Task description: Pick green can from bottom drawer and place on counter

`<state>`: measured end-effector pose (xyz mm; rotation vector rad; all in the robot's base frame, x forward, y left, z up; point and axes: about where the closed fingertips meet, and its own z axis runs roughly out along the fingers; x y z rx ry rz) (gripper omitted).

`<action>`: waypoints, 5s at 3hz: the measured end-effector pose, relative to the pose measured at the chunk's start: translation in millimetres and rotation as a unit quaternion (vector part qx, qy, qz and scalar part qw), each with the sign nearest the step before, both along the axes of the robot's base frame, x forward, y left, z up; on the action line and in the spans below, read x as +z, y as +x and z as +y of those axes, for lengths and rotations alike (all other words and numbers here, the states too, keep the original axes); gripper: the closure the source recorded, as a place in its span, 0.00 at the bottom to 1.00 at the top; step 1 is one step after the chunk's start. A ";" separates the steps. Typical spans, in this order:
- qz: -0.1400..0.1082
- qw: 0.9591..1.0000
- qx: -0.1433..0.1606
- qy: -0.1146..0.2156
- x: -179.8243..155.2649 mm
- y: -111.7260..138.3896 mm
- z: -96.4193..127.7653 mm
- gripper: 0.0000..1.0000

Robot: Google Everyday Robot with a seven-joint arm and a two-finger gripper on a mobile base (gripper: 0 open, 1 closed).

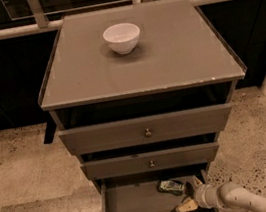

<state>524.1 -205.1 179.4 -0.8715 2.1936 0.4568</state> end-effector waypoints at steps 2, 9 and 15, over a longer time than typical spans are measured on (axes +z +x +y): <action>-0.005 0.999 0.024 0.022 -31.5 26.1 30.9 0.00; -0.039 0.997 0.042 0.045 -34.0 59.1 62.3 1.00; -0.123 0.991 -0.025 0.044 167.9 -49.7 38.1 1.00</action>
Offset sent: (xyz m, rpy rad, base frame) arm 0.0475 0.0445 -0.0470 0.0719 -0.0282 0.0652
